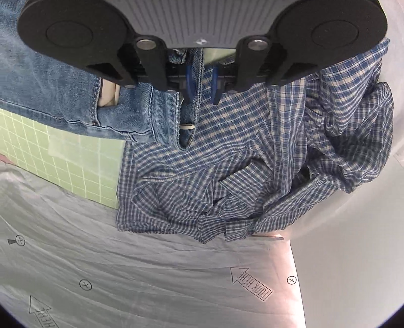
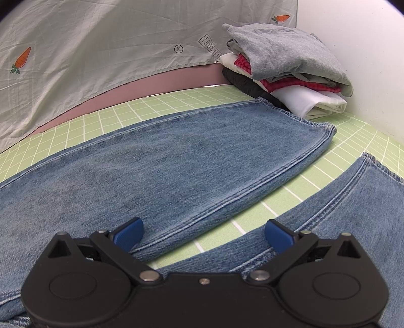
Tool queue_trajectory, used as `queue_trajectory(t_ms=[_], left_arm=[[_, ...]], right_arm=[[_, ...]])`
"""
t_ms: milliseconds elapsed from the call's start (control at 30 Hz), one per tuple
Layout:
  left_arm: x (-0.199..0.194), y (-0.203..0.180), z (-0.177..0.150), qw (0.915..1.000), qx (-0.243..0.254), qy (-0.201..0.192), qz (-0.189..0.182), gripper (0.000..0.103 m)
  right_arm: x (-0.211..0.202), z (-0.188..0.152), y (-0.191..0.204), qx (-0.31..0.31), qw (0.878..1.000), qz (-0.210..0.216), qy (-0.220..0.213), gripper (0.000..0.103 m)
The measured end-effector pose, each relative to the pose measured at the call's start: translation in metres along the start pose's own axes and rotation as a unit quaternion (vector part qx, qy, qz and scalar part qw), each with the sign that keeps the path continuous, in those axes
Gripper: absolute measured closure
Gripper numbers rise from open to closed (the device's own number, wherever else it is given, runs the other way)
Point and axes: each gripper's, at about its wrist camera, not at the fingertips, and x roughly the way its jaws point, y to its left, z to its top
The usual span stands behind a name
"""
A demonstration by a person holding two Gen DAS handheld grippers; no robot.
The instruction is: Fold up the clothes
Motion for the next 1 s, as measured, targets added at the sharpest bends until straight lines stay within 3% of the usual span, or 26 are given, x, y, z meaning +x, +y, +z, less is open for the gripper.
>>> queue_trajectory(t_ms=[167, 333, 433, 733, 867, 933, 1000], left_arm=[[-0.021, 0.016, -0.019, 0.9995, -0.018, 0.022, -0.013, 0.079], [-0.033, 0.021, -0.053, 0.9976, -0.003, 0.064, -0.026, 0.079], [-0.034, 0.021, -0.069, 0.9961, 0.012, 0.087, -0.008, 0.079], [-0.039, 0.038, -0.085, 0.992, 0.035, 0.121, -0.004, 0.076], [-0.038, 0.05, -0.095, 0.9909, 0.01, 0.134, -0.008, 0.076], [-0.039, 0.057, -0.098, 0.9915, -0.015, 0.13, -0.002, 0.087], [-0.04, 0.064, -0.101, 0.9912, -0.039, 0.126, 0.009, 0.088]], right_arm=[[0.0, 0.0, 0.0, 0.001, 1.0, -0.001, -0.002, 0.0], [0.0, 0.0, 0.0, 0.001, 1.0, -0.001, -0.003, 0.0], [-0.001, 0.0, 0.0, 0.001, 1.0, -0.001, -0.004, 0.0], [-0.001, 0.0, 0.0, 0.001, 1.0, -0.002, -0.003, 0.0], [-0.001, 0.0, -0.001, 0.001, 1.0, -0.002, -0.003, 0.0], [-0.001, -0.001, -0.001, 0.001, 1.0, -0.002, -0.003, 0.0], [-0.001, 0.0, -0.001, 0.001, 1.0, -0.002, -0.003, 0.0]])
